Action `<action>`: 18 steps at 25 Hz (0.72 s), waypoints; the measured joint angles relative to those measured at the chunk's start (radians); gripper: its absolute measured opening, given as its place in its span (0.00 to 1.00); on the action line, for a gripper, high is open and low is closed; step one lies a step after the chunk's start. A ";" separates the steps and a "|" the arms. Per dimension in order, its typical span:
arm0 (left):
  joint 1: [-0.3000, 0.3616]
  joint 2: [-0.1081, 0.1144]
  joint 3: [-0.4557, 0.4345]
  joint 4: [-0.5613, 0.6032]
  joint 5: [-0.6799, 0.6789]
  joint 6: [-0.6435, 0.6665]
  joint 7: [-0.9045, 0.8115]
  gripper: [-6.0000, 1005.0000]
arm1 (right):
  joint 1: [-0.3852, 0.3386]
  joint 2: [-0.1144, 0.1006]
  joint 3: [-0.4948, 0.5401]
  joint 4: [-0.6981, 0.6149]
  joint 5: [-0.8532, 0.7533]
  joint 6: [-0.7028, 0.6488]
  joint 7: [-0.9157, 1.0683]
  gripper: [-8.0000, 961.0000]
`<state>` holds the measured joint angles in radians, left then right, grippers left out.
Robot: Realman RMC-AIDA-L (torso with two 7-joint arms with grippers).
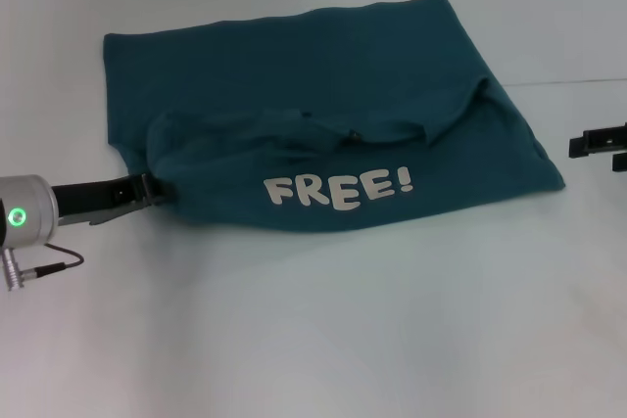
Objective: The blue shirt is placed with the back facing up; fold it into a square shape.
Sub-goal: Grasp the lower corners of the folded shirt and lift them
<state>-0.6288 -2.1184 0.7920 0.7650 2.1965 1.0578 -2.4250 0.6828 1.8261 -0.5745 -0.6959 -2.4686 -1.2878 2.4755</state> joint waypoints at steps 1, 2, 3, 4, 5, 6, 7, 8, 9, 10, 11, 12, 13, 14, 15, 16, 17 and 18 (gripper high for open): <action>-0.003 0.000 0.000 -0.001 -0.001 -0.001 0.000 0.02 | 0.009 0.002 -0.003 0.008 -0.018 0.019 0.002 0.92; -0.005 -0.001 0.001 -0.002 -0.002 -0.002 0.000 0.02 | 0.016 0.005 -0.006 0.019 -0.024 0.037 0.001 0.92; -0.006 -0.001 0.002 -0.002 -0.003 -0.004 0.000 0.02 | 0.023 0.008 -0.009 0.032 -0.029 0.063 -0.002 0.92; -0.008 -0.002 0.003 -0.002 -0.005 -0.005 0.001 0.02 | 0.028 0.012 -0.010 0.043 -0.031 0.081 -0.005 0.92; -0.008 -0.003 0.004 -0.002 -0.006 -0.005 0.001 0.02 | 0.033 0.018 -0.012 0.055 -0.031 0.106 -0.012 0.92; -0.009 -0.004 0.003 -0.002 -0.006 -0.006 0.001 0.02 | 0.036 0.022 -0.015 0.063 -0.031 0.125 -0.016 0.92; -0.009 -0.005 0.002 -0.002 -0.007 -0.007 0.001 0.02 | 0.039 0.030 -0.023 0.073 -0.031 0.149 -0.020 0.92; -0.009 -0.006 0.001 -0.002 -0.007 -0.008 0.000 0.02 | 0.041 0.037 -0.033 0.082 -0.030 0.177 -0.022 0.92; -0.009 -0.007 0.000 -0.003 -0.007 -0.008 0.000 0.02 | 0.043 0.046 -0.042 0.090 -0.030 0.205 -0.022 0.92; -0.009 -0.007 0.000 -0.003 -0.007 -0.009 0.000 0.02 | 0.046 0.054 -0.049 0.098 -0.030 0.229 -0.022 0.92; -0.009 -0.008 0.000 -0.004 -0.008 -0.010 0.000 0.02 | 0.049 0.062 -0.056 0.107 -0.029 0.257 -0.022 0.92; -0.009 -0.009 -0.001 -0.004 -0.008 -0.012 0.000 0.02 | 0.053 0.069 -0.059 0.117 -0.030 0.280 -0.022 0.92; -0.009 -0.010 0.000 -0.004 -0.009 -0.011 0.000 0.02 | 0.059 0.078 -0.060 0.133 -0.029 0.310 -0.025 0.92; -0.009 -0.011 -0.001 -0.004 -0.009 -0.012 0.000 0.02 | 0.063 0.083 -0.060 0.144 -0.029 0.330 -0.027 0.92; -0.009 -0.013 -0.001 -0.005 -0.011 -0.012 0.000 0.02 | 0.069 0.088 -0.061 0.159 -0.029 0.357 -0.033 0.91; -0.009 -0.014 -0.001 -0.005 -0.012 -0.013 0.000 0.02 | 0.076 0.093 -0.061 0.173 -0.029 0.379 -0.039 0.91; -0.009 -0.015 -0.001 -0.005 -0.014 -0.013 0.001 0.02 | 0.081 0.097 -0.062 0.184 -0.029 0.400 -0.044 0.91; -0.009 -0.016 -0.001 -0.005 -0.015 -0.013 0.001 0.02 | 0.084 0.100 -0.063 0.191 -0.029 0.418 -0.047 0.91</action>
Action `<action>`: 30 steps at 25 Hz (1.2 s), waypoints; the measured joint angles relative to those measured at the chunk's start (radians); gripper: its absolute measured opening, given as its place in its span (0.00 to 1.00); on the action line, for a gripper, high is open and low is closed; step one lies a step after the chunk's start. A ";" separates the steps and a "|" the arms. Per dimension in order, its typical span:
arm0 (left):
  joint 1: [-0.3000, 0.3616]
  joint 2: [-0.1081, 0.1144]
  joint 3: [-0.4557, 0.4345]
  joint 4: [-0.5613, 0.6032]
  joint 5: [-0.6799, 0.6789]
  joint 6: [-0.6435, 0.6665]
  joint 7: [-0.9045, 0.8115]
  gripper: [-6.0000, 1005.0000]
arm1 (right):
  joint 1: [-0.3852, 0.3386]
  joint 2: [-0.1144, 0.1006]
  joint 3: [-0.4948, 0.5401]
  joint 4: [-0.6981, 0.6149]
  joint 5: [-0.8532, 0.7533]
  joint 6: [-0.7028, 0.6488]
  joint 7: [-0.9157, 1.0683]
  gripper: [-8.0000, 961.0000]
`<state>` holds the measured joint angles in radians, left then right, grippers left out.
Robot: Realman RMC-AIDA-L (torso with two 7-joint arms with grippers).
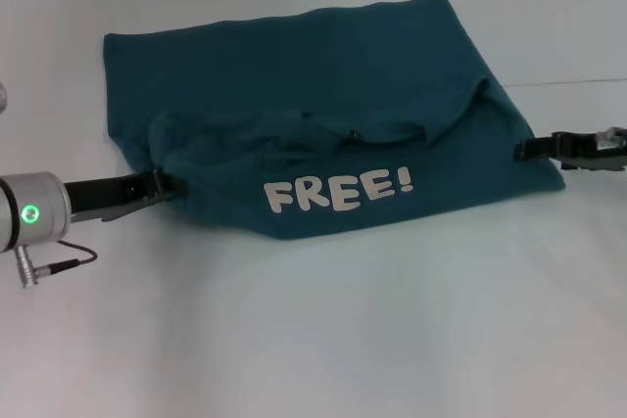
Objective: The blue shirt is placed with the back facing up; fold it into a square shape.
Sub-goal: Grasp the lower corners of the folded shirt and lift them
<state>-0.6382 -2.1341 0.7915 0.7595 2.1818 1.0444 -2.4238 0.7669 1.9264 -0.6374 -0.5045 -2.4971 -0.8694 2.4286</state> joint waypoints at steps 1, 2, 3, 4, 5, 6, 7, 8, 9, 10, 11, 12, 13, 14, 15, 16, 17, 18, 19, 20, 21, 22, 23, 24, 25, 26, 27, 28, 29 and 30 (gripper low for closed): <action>0.000 0.000 0.000 0.000 -0.001 -0.002 0.000 0.02 | 0.003 0.007 -0.003 0.009 0.000 0.026 -0.004 0.91; 0.000 -0.001 0.000 -0.001 -0.001 -0.004 0.000 0.02 | 0.005 0.014 -0.005 0.016 0.000 0.046 -0.007 0.91; 0.000 -0.002 0.000 -0.002 -0.001 -0.007 0.000 0.02 | 0.006 0.023 -0.008 0.022 0.000 0.067 -0.013 0.91; 0.000 -0.002 0.000 -0.004 -0.001 -0.009 0.000 0.02 | 0.006 0.029 -0.009 0.025 0.000 0.080 -0.018 0.91; 0.000 -0.003 0.000 -0.007 -0.001 -0.011 0.000 0.02 | 0.007 0.035 -0.009 0.026 0.000 0.090 -0.023 0.91; 0.000 -0.003 0.000 -0.008 -0.001 -0.012 0.000 0.02 | 0.007 0.040 -0.010 0.027 0.000 0.094 -0.025 0.91; -0.001 -0.003 0.000 -0.010 -0.001 -0.015 0.000 0.02 | 0.007 0.044 -0.010 0.027 0.000 0.097 -0.026 0.91; -0.001 -0.003 0.000 -0.011 -0.001 -0.017 0.000 0.02 | 0.007 0.046 -0.010 0.027 -0.001 0.099 -0.026 0.91; -0.002 -0.003 0.000 -0.011 -0.001 -0.019 0.001 0.02 | 0.007 0.048 -0.010 0.027 -0.002 0.102 -0.026 0.91; -0.002 -0.003 0.000 -0.011 -0.001 -0.020 0.001 0.02 | 0.007 0.050 -0.011 0.027 -0.003 0.103 -0.026 0.90; -0.002 -0.003 0.000 -0.011 -0.001 -0.020 0.001 0.02 | 0.007 0.050 -0.011 0.027 -0.004 0.101 -0.026 0.90; -0.002 -0.003 0.000 -0.011 -0.002 -0.021 0.001 0.02 | 0.005 0.051 -0.011 0.027 -0.003 0.094 -0.022 0.90; -0.002 -0.003 0.000 -0.011 -0.002 -0.021 0.001 0.02 | 0.005 0.051 -0.011 0.027 -0.003 0.094 -0.022 0.90; -0.002 -0.003 0.000 -0.011 -0.002 -0.021 0.001 0.02 | 0.002 0.051 -0.011 0.022 -0.002 0.089 -0.020 0.90; -0.002 -0.003 0.000 -0.011 -0.002 -0.021 0.001 0.02 | -0.001 0.051 -0.009 0.016 0.000 0.084 -0.018 0.90; -0.002 -0.003 0.000 -0.011 -0.002 -0.021 0.001 0.02 | -0.003 0.052 -0.008 0.011 0.001 0.080 -0.017 0.89; -0.002 -0.003 0.001 -0.011 -0.002 -0.021 0.001 0.02 | -0.004 0.052 -0.008 0.008 0.002 0.076 -0.017 0.89; -0.002 -0.003 0.002 -0.011 -0.002 -0.021 0.000 0.02 | -0.004 0.053 -0.008 0.006 0.002 0.072 -0.016 0.85; -0.002 -0.003 0.003 -0.012 -0.002 -0.021 0.000 0.02 | -0.005 0.053 -0.008 0.006 0.003 0.069 -0.016 0.81; -0.002 -0.003 0.003 -0.013 -0.002 -0.021 -0.001 0.02 | -0.005 0.053 -0.008 0.004 0.003 0.064 -0.016 0.77; -0.002 -0.003 0.004 -0.014 -0.002 -0.021 -0.002 0.02 | -0.005 0.053 -0.006 0.002 0.003 0.061 -0.016 0.73; -0.001 -0.003 0.004 -0.015 -0.002 -0.021 -0.002 0.02 | -0.006 0.053 -0.004 -0.006 0.003 0.050 -0.016 0.69; -0.001 -0.003 0.004 -0.015 -0.002 -0.021 -0.002 0.02 | -0.007 0.052 -0.003 -0.013 0.003 0.041 -0.016 0.66; -0.001 -0.003 0.003 -0.015 -0.002 -0.021 -0.003 0.02 | -0.010 0.052 -0.001 -0.024 0.003 0.027 -0.015 0.62; -0.001 -0.003 0.001 -0.016 -0.002 -0.020 -0.004 0.02 | -0.012 0.052 0.000 -0.032 0.003 0.017 -0.012 0.59; -0.001 -0.003 0.000 -0.016 -0.002 -0.019 -0.005 0.02 | -0.015 0.051 0.001 -0.041 0.003 0.008 -0.008 0.56; -0.001 -0.003 0.000 -0.016 -0.002 -0.019 -0.005 0.02 | -0.017 0.050 0.002 -0.046 0.003 0.004 -0.003 0.52; -0.001 -0.002 0.000 -0.016 -0.002 -0.018 -0.005 0.02 | -0.019 0.049 0.002 -0.052 0.003 -0.001 0.003 0.49; -0.001 -0.002 0.000 -0.016 -0.002 -0.017 -0.005 0.02 | -0.023 0.048 0.002 -0.059 0.003 -0.007 0.007 0.46; -0.001 -0.001 0.000 -0.016 -0.002 -0.016 -0.006 0.02 | -0.027 0.047 0.003 -0.067 0.004 -0.016 0.009 0.42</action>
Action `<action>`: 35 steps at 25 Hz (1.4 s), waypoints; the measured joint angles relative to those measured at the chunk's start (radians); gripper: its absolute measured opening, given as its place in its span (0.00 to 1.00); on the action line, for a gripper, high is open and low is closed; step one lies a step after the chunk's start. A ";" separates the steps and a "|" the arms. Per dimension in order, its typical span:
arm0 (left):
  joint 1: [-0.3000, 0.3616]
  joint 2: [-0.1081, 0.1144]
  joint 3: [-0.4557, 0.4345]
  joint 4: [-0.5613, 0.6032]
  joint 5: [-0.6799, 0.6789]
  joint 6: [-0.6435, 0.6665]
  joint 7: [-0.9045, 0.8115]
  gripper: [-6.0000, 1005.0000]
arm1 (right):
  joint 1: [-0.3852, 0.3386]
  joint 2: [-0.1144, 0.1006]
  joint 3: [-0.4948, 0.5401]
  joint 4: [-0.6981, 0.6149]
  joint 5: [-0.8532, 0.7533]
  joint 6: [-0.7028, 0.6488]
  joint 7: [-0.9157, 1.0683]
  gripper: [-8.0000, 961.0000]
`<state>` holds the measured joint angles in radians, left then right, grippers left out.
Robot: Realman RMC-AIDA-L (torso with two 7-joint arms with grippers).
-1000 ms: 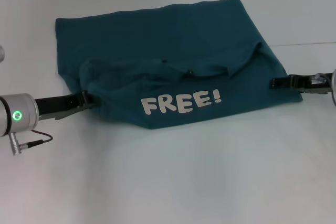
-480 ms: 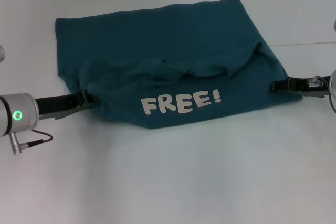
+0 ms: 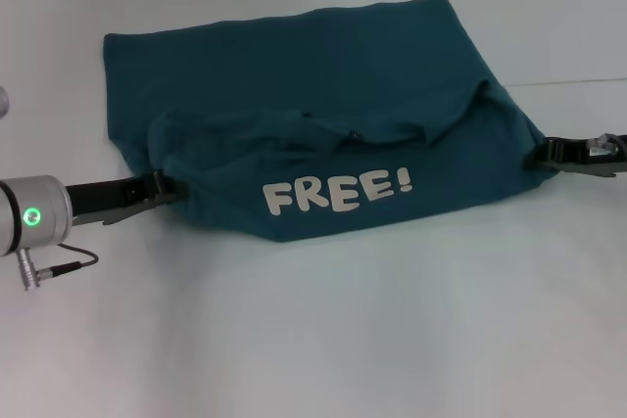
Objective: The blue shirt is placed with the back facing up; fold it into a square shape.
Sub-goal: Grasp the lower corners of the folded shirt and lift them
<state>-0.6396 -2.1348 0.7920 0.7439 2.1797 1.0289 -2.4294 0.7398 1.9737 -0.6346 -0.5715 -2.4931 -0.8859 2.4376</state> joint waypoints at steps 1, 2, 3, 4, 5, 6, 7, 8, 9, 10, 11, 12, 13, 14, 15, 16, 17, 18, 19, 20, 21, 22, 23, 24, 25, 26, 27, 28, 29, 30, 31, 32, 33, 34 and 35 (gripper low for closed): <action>0.000 0.002 0.001 0.000 0.000 0.003 0.000 0.02 | -0.005 0.000 0.001 -0.009 0.002 -0.012 0.001 0.38; 0.000 0.004 0.002 0.003 0.004 0.011 0.000 0.02 | -0.010 0.000 0.003 -0.019 0.005 -0.028 0.002 0.33; 0.000 0.007 0.002 0.006 0.007 0.018 0.000 0.02 | -0.015 0.000 0.005 -0.032 0.009 -0.048 0.003 0.28; 0.000 0.012 0.001 0.011 0.011 0.031 0.000 0.02 | -0.020 -0.001 0.008 -0.045 0.012 -0.068 0.005 0.23; 0.000 0.017 0.000 0.014 0.014 0.042 0.000 0.02 | -0.026 -0.002 0.012 -0.066 0.016 -0.104 0.010 0.18; 0.000 0.023 -0.001 0.018 0.016 0.054 0.000 0.02 | -0.033 -0.002 0.014 -0.085 0.019 -0.133 0.018 0.16; 0.001 0.037 -0.005 0.028 0.020 0.088 -0.001 0.02 | -0.038 -0.003 0.014 -0.102 0.020 -0.161 0.026 0.14; 0.001 0.037 -0.005 0.028 0.020 0.088 -0.001 0.02 | -0.044 -0.004 0.013 -0.121 0.020 -0.189 0.035 0.12; 0.003 0.042 -0.008 0.035 0.022 0.106 -0.001 0.02 | -0.050 -0.004 0.013 -0.140 0.020 -0.216 0.045 0.10; 0.005 0.046 -0.013 0.043 0.026 0.126 -0.002 0.02 | -0.055 -0.004 0.013 -0.158 0.020 -0.248 0.055 0.08; 0.006 0.050 -0.022 0.054 0.037 0.155 -0.002 0.02 | -0.060 -0.004 0.013 -0.172 0.020 -0.277 0.064 0.05; 0.007 0.053 -0.031 0.063 0.049 0.183 -0.004 0.02 | -0.064 -0.004 0.014 -0.185 0.020 -0.305 0.072 0.05; 0.008 0.056 -0.042 0.074 0.066 0.213 -0.007 0.02 | -0.068 -0.005 0.013 -0.198 0.019 -0.347 0.082 0.05; 0.008 0.059 -0.052 0.084 0.084 0.242 -0.010 0.02 | -0.072 -0.005 0.010 -0.212 0.017 -0.388 0.092 0.05; 0.010 0.061 -0.062 0.097 0.104 0.276 -0.014 0.02 | -0.077 -0.006 0.007 -0.225 0.015 -0.435 0.100 0.05; 0.014 0.065 -0.075 0.115 0.123 0.315 -0.016 0.02 | -0.080 -0.007 0.006 -0.235 0.014 -0.472 0.103 0.05; 0.019 0.065 -0.080 0.127 0.133 0.336 -0.016 0.02 | -0.086 -0.008 0.005 -0.247 0.013 -0.526 0.106 0.05; 0.029 0.068 -0.089 0.149 0.148 0.382 -0.015 0.02 | -0.090 -0.008 0.004 -0.255 0.013 -0.576 0.107 0.05; 0.036 0.069 -0.093 0.162 0.158 0.417 -0.014 0.02 | -0.096 -0.008 0.004 -0.263 0.013 -0.619 0.107 0.05; 0.042 0.071 -0.097 0.170 0.168 0.446 -0.012 0.02 | -0.100 -0.009 0.003 -0.269 0.013 -0.657 0.107 0.05; 0.047 0.074 -0.106 0.177 0.185 0.485 -0.010 0.02 | -0.107 -0.008 0.003 -0.275 0.012 -0.690 0.108 0.05; 0.049 0.076 -0.115 0.181 0.202 0.516 -0.008 0.02 | -0.114 -0.008 0.003 -0.280 0.010 -0.721 0.108 0.05; 0.051 0.079 -0.142 0.186 0.245 0.579 0.001 0.02 | -0.121 -0.007 0.003 -0.284 0.008 -0.752 0.108 0.05; 0.052 0.081 -0.153 0.188 0.263 0.607 0.004 0.02 | -0.127 -0.006 0.003 -0.285 0.006 -0.774 0.108 0.05; 0.052 0.081 -0.153 0.188 0.263 0.607 0.004 0.02 | -0.134 -0.005 0.003 -0.286 0.002 -0.798 0.108 0.05; 0.056 0.081 -0.163 0.194 0.283 0.639 0.008 0.02 | -0.141 -0.006 0.003 -0.286 -0.002 -0.816 0.108 0.05; 0.061 0.081 -0.169 0.206 0.299 0.668 0.009 0.02 | -0.147 -0.007 0.003 -0.286 -0.005 -0.831 0.108 0.05; 0.077 0.078 -0.173 0.234 0.318 0.702 0.009 0.02 | -0.157 -0.009 0.004 -0.287 -0.008 -0.848 0.108 0.05; 0.077 0.078 -0.173 0.234 0.318 0.702 0.009 0.02 | -0.165 -0.011 0.006 -0.289 -0.009 -0.866 0.108 0.05; 0.085 0.076 -0.173 0.250 0.324 0.718 0.008 0.02 | -0.172 -0.012 0.008 -0.291 -0.009 -0.882 0.107 0.05; 0.094 0.075 -0.173 0.264 0.327 0.734 0.006 0.02 | -0.179 -0.014 0.010 -0.294 -0.009 -0.901 0.105 0.05; 0.102 0.075 -0.174 0.276 0.331 0.750 0.005 0.02 | -0.188 -0.014 0.009 -0.297 -0.011 -0.918 0.103 0.05; 0.109 0.074 -0.174 0.284 0.338 0.769 0.005 0.02 | -0.196 -0.014 0.006 -0.299 -0.016 -0.931 0.102 0.05; 0.114 0.074 -0.175 0.289 0.352 0.785 0.006 0.02 | -0.203 -0.015 0.004 -0.299 -0.023 -0.939 0.101 0.05; 0.117 0.074 -0.176 0.292 0.365 0.799 0.008 0.02 | -0.209 -0.015 0.001 -0.299 -0.033 -0.947 0.100 0.05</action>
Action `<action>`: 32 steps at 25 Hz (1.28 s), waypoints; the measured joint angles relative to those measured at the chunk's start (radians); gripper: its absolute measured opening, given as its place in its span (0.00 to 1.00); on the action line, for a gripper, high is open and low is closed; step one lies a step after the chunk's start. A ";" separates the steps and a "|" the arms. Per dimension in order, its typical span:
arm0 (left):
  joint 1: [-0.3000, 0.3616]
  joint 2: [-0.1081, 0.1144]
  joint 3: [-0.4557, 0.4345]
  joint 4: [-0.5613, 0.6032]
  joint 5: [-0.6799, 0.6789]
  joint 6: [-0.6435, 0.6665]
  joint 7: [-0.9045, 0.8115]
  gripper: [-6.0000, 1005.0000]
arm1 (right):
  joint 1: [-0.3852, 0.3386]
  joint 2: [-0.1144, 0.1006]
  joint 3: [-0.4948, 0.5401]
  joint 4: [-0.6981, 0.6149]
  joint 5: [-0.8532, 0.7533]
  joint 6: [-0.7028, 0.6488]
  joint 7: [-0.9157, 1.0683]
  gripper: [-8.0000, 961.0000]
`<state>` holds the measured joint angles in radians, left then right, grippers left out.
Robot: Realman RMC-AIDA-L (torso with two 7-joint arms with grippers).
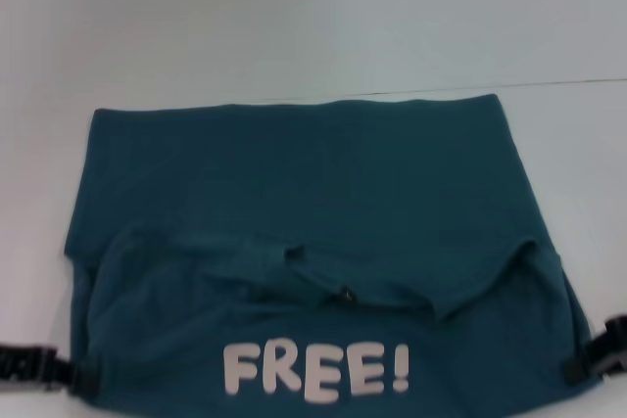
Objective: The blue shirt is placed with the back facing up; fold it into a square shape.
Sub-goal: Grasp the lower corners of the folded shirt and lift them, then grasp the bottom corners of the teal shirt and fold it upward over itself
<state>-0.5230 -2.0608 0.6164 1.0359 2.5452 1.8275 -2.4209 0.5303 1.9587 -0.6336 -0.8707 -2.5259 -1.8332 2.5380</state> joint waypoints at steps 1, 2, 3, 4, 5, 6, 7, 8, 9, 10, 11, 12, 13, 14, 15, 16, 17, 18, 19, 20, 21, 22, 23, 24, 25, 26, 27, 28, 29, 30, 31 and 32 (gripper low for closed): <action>0.003 0.000 -0.001 0.002 0.013 0.011 0.004 0.02 | -0.007 0.000 -0.001 0.000 -0.010 -0.009 -0.001 0.05; 0.007 0.000 -0.003 0.005 0.029 0.025 0.010 0.02 | -0.013 0.002 -0.001 -0.001 -0.017 -0.020 -0.003 0.05; 0.012 0.000 -0.006 0.007 0.041 0.038 0.016 0.02 | -0.020 0.005 -0.001 -0.003 -0.022 -0.036 -0.008 0.05; 0.017 -0.001 -0.009 0.008 0.046 0.058 0.026 0.02 | -0.028 0.009 -0.001 -0.007 -0.024 -0.053 -0.015 0.05; 0.022 -0.001 -0.011 0.009 0.048 0.074 0.034 0.02 | -0.035 0.013 -0.002 -0.013 -0.025 -0.068 -0.022 0.05; 0.028 -0.002 -0.011 0.011 0.049 0.097 0.044 0.02 | -0.045 0.018 -0.002 -0.021 -0.025 -0.083 -0.030 0.05; 0.036 -0.004 -0.012 0.017 0.050 0.120 0.058 0.02 | -0.055 0.022 -0.002 -0.028 -0.025 -0.093 -0.037 0.05; 0.040 -0.006 -0.012 0.021 0.051 0.134 0.068 0.02 | -0.065 0.026 -0.002 -0.036 -0.025 -0.105 -0.046 0.05; 0.043 -0.007 -0.013 0.025 0.051 0.141 0.074 0.02 | -0.074 0.028 0.000 -0.040 -0.024 -0.114 -0.055 0.05; 0.047 -0.008 -0.017 0.030 0.052 0.154 0.084 0.02 | -0.080 0.029 0.003 -0.041 -0.022 -0.125 -0.066 0.05; 0.048 -0.008 -0.023 0.032 0.052 0.164 0.092 0.02 | -0.086 0.029 0.007 -0.041 -0.019 -0.136 -0.080 0.05; 0.045 -0.006 -0.033 0.032 0.052 0.178 0.104 0.02 | -0.089 0.026 0.009 -0.041 -0.016 -0.143 -0.092 0.05; 0.041 -0.004 -0.045 0.032 0.050 0.193 0.117 0.02 | -0.091 0.022 0.012 -0.041 -0.011 -0.147 -0.106 0.05; 0.033 0.001 -0.062 0.033 0.048 0.211 0.134 0.02 | -0.092 0.016 0.015 -0.039 -0.004 -0.149 -0.117 0.05; 0.026 0.006 -0.075 0.032 0.047 0.221 0.144 0.02 | -0.091 0.005 0.021 -0.033 0.011 -0.149 -0.127 0.05; 0.015 0.013 -0.091 0.031 0.046 0.228 0.150 0.02 | -0.088 -0.009 0.029 -0.021 0.032 -0.149 -0.136 0.05; 0.002 0.022 -0.105 0.027 0.046 0.228 0.152 0.02 | -0.084 -0.023 0.037 -0.009 0.059 -0.149 -0.143 0.05; -0.017 0.033 -0.124 0.020 0.049 0.226 0.150 0.02 | -0.077 -0.044 0.047 0.011 0.092 -0.148 -0.147 0.05; -0.026 0.038 -0.131 0.016 0.050 0.223 0.147 0.02 | -0.071 -0.057 0.056 0.024 0.115 -0.146 -0.148 0.05; -0.039 0.045 -0.140 0.011 0.050 0.214 0.140 0.02 | -0.061 -0.076 0.069 0.039 0.138 -0.140 -0.148 0.05; -0.058 0.054 -0.148 0.002 0.051 0.200 0.127 0.02 | -0.050 -0.089 0.085 0.052 0.153 -0.132 -0.147 0.05; -0.067 0.058 -0.149 -0.002 0.051 0.190 0.118 0.02 | -0.038 -0.100 0.102 0.061 0.162 -0.124 -0.146 0.05; -0.086 0.064 -0.149 -0.012 0.051 0.170 0.098 0.02 | -0.026 -0.107 0.118 0.068 0.165 -0.114 -0.142 0.05; -0.100 0.069 -0.146 -0.021 0.051 0.155 0.082 0.02 | -0.015 -0.112 0.132 0.071 0.167 -0.103 -0.141 0.05; -0.116 0.075 -0.140 -0.035 0.051 0.136 0.064 0.02 | -0.003 -0.116 0.143 0.074 0.167 -0.093 -0.140 0.05; -0.130 0.079 -0.136 -0.046 0.052 0.119 0.051 0.02 | 0.007 -0.117 0.150 0.076 0.167 -0.082 -0.140 0.05; -0.142 0.082 -0.132 -0.056 0.052 0.105 0.042 0.02 | 0.016 -0.118 0.156 0.077 0.168 -0.070 -0.139 0.05; -0.157 0.086 -0.130 -0.064 0.052 0.085 0.030 0.02 | 0.023 -0.119 0.159 0.078 0.168 -0.059 -0.139 0.05; -0.168 0.089 -0.128 -0.070 0.052 0.071 0.019 0.02 | 0.030 -0.119 0.164 0.078 0.168 -0.042 -0.137 0.05; -0.184 0.093 -0.127 -0.079 0.052 0.048 0.004 0.02 | 0.034 -0.119 0.168 0.079 0.168 -0.029 -0.135 0.05; -0.192 0.097 -0.125 -0.086 0.052 0.030 -0.009 0.02 | 0.038 -0.118 0.173 0.079 0.168 -0.016 -0.132 0.05; -0.201 0.100 -0.123 -0.091 0.053 0.015 -0.022 0.02 | 0.041 -0.117 0.180 0.079 0.168 -0.001 -0.129 0.05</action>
<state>-0.7242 -1.9605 0.4931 0.9450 2.5980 1.8427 -2.4428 0.5717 1.8416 -0.4539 -0.7914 -2.3576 -1.8342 2.4091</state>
